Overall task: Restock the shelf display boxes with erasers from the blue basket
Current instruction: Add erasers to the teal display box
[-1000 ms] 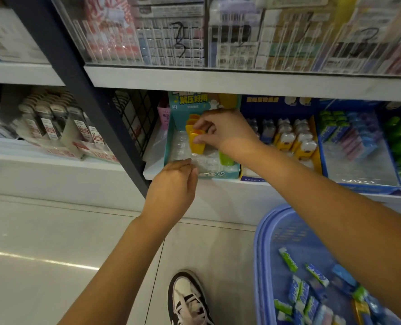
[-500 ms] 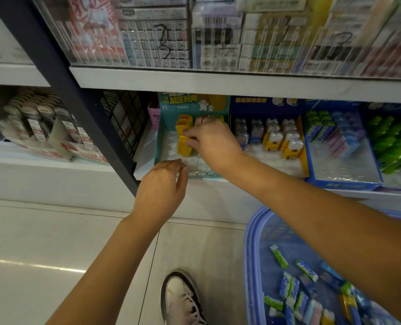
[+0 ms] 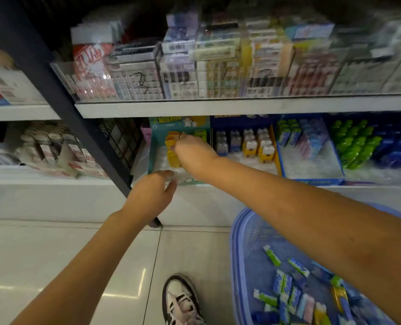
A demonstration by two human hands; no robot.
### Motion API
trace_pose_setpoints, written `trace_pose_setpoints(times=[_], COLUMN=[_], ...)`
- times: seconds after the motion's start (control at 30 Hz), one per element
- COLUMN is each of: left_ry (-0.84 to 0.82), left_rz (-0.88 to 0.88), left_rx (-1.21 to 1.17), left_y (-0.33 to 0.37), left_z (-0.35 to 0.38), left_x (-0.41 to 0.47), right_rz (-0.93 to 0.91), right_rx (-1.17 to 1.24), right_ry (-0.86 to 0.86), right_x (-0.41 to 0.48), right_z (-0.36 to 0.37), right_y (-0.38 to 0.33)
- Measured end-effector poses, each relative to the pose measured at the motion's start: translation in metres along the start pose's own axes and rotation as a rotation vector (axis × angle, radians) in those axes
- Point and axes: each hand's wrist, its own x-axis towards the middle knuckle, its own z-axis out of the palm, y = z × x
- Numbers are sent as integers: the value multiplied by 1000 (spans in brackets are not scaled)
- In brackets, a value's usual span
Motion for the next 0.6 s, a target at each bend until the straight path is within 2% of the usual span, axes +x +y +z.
trace_pose_setpoints(times=[0.1, 0.17, 0.23, 0.27, 0.3, 0.43, 0.53, 0.6], left_ry=[-20, -37, -97, -137, -181, -441, -622, -713], left_rz=[88, 212, 315, 350, 379, 473, 460, 415], left_rx=[46, 24, 31, 43, 59, 154, 123, 70], left_y=[22, 42, 66, 78, 91, 138, 168, 182], left_z=[-15, -21, -20, -16, -10, 37, 94, 138], left_x=[-5, -10, -14, -16, -17, -19, -23, -31], right_rz=[-127, -149, -98, -38, 41, 379, 521, 606], right_rx=[117, 301, 410, 423, 416, 267, 172, 128], right_ry=[14, 144, 251, 235, 154, -353, -655, -796], right_x=[-34, -72, -117, -139, -159, -230, -277, -304], right_z=[-16, -29, -35, -34, -29, 17, 65, 99], right_y=[16, 33, 60, 78, 97, 176, 218, 237])
